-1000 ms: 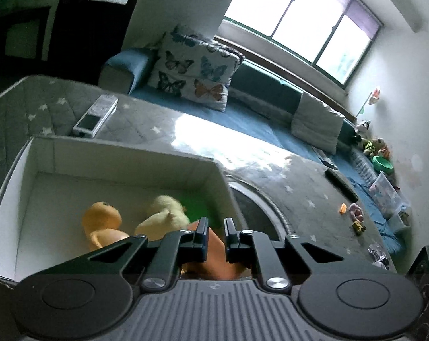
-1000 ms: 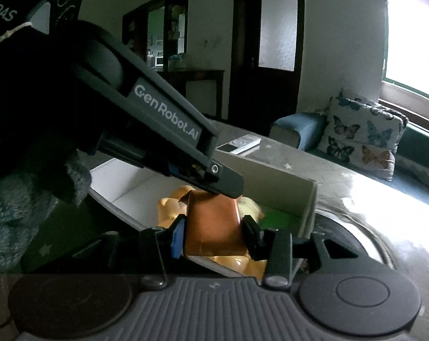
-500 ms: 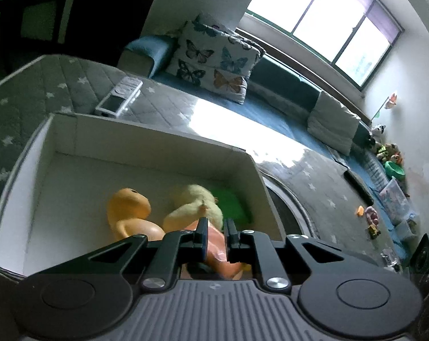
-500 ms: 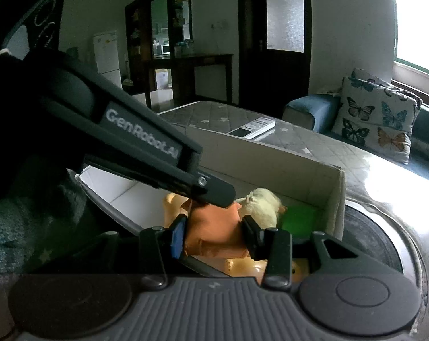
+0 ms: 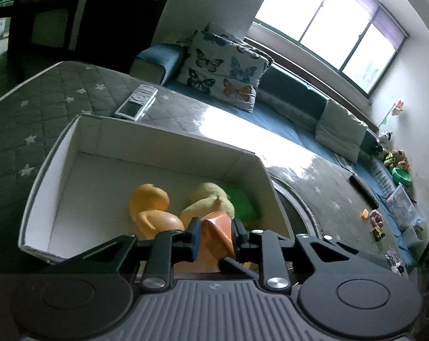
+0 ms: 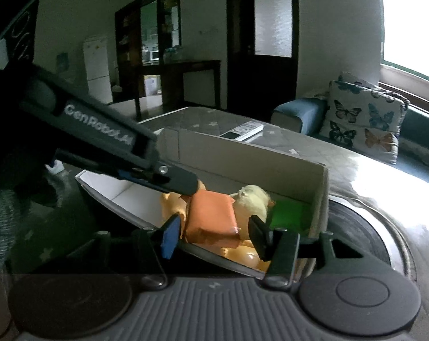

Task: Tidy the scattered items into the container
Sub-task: 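Open the left tool to release the sponge in the box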

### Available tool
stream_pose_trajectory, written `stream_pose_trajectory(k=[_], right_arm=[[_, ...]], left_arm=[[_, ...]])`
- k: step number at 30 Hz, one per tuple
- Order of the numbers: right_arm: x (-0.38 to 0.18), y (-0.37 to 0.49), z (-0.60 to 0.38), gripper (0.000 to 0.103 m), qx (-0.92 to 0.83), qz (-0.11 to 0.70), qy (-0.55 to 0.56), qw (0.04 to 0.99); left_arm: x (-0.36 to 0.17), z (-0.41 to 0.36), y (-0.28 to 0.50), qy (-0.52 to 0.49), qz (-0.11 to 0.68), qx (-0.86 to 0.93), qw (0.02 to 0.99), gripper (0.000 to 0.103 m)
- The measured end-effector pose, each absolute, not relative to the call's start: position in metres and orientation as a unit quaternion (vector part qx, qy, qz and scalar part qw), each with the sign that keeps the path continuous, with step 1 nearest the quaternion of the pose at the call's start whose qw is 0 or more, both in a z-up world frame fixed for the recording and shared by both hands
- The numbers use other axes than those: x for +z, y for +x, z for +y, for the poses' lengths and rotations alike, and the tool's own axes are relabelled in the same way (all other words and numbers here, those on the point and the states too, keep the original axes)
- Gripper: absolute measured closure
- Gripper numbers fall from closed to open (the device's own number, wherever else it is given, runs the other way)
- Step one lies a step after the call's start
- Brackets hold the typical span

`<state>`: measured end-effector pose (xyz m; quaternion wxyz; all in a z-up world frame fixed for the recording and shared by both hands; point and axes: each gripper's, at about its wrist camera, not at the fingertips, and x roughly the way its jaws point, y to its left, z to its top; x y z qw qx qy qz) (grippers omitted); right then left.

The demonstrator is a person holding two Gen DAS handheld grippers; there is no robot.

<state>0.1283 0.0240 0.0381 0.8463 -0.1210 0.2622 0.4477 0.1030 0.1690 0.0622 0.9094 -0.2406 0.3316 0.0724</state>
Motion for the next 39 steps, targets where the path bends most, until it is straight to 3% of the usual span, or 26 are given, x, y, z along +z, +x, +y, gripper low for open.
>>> stream_pose_trajectory(k=[23, 26, 29, 39], right_arm=[[0.041, 0.121, -0.002, 0.048, 0.389, 0.254, -0.119, 0.877], [0.041, 0.115, -0.009, 0.038, 0.388, 0.249, -0.114, 0.880], [0.042, 0.108, -0.016, 0.038, 0.387, 0.244, -0.109, 0.883], [0.037, 0.085, -0.033, 0.021, 0.386, 0.253, -0.094, 0.882]], left_arm=[[0.060, 0.149, 0.076, -0.218, 0.334, 0.084, 0.913, 0.077], [0.058, 0.143, 0.073, -0.209, 0.338, 0.087, 0.913, 0.077], [0.054, 0.137, 0.070, -0.202, 0.343, 0.090, 0.913, 0.077], [0.043, 0.116, 0.056, -0.155, 0.355, 0.117, 0.915, 0.077]])
